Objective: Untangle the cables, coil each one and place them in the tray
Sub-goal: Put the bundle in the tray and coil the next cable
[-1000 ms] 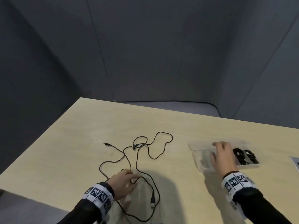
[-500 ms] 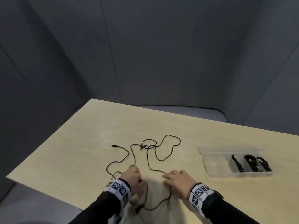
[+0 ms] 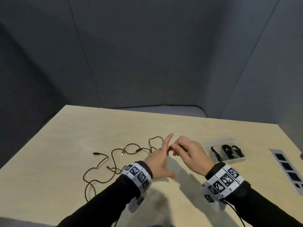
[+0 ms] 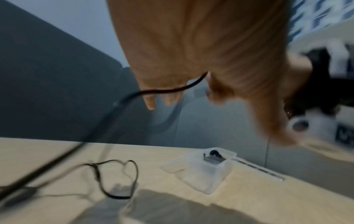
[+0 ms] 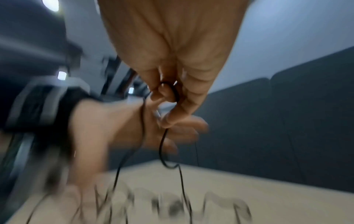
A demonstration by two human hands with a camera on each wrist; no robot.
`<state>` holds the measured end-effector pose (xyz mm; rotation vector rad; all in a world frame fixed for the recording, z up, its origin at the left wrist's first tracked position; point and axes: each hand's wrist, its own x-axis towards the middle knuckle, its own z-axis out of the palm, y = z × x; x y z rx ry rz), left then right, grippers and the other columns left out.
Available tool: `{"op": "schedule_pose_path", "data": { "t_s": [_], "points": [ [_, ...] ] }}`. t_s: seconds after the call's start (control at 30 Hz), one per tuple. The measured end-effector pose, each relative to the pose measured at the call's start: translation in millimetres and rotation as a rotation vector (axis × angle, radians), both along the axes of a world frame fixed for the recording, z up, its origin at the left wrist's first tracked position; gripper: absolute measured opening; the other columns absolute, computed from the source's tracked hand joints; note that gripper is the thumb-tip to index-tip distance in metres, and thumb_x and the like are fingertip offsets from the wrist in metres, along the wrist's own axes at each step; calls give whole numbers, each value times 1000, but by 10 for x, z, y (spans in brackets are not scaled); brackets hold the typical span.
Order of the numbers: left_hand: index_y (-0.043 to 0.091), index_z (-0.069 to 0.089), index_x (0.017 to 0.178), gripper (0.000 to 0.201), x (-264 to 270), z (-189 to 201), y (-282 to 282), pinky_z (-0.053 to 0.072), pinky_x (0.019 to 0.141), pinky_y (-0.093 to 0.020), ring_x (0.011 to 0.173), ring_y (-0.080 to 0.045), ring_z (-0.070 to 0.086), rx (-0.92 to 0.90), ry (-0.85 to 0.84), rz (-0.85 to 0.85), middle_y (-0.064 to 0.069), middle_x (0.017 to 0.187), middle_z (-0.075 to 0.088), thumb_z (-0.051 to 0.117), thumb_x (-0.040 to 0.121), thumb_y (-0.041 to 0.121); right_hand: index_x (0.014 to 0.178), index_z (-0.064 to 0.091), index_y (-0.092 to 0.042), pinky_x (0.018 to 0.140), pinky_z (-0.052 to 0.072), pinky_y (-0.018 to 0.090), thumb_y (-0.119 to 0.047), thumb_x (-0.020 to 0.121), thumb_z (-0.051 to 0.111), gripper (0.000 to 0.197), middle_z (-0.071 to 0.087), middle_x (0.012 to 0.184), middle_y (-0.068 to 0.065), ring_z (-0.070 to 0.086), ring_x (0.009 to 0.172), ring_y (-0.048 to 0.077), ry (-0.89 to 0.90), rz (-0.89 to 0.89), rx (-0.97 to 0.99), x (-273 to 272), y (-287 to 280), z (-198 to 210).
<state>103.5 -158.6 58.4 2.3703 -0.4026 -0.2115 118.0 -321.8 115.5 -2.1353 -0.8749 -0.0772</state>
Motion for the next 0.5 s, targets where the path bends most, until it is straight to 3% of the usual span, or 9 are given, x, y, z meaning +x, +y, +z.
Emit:
{"op": "schedule_pose_path", "data": {
  "t_s": [0.07,0.13,0.2,0.27,0.33,0.43,0.5],
  "points": [
    [29,30,132,66,99,-136,-66,51,86,-38,90,-18,64,-106,-31,99,5,95,67,68,79,41,74,57,-13,67,51,27,-29,93,47,26,63,72,2,62,69,13,72,-83,221,3,-15,255],
    [31,48,108,18,118,-252,-28,53,75,-39,73,-21,64,-108,-6,107,5,75,63,48,92,40,75,57,-10,70,55,31,-19,96,48,25,65,72,9,66,72,24,118,-181,435,45,-125,445],
    [22,50,98,14,70,-336,69,52,70,-38,66,-25,59,-87,-18,55,6,68,57,40,98,32,76,59,-9,74,56,30,-11,96,48,22,67,71,8,67,74,22,129,-283,584,104,-304,614],
    [13,50,96,18,32,-396,227,47,66,-33,67,-24,55,-55,-81,28,5,72,56,40,99,27,75,59,-10,77,56,28,-11,95,50,22,69,69,2,67,75,19,140,-342,689,146,-499,701],
    [10,52,98,28,50,-478,410,41,64,-28,71,-26,57,16,-143,37,-4,78,62,38,97,34,74,58,-11,78,57,29,-20,91,52,20,67,64,-2,68,74,18,156,-381,774,154,-674,724],
    [14,52,104,49,101,-589,692,47,66,-32,76,-31,61,175,-166,90,-13,83,67,25,90,52,69,65,-22,82,56,26,-22,89,57,22,69,65,-6,67,72,11,101,-458,783,138,-939,732],
    [14,51,108,32,97,-640,868,49,73,-37,84,-33,62,267,-110,129,-15,91,68,36,93,37,66,68,-25,85,54,25,-11,91,57,31,70,66,-9,65,71,6,66,-521,743,149,-1099,713]
  ]
}}
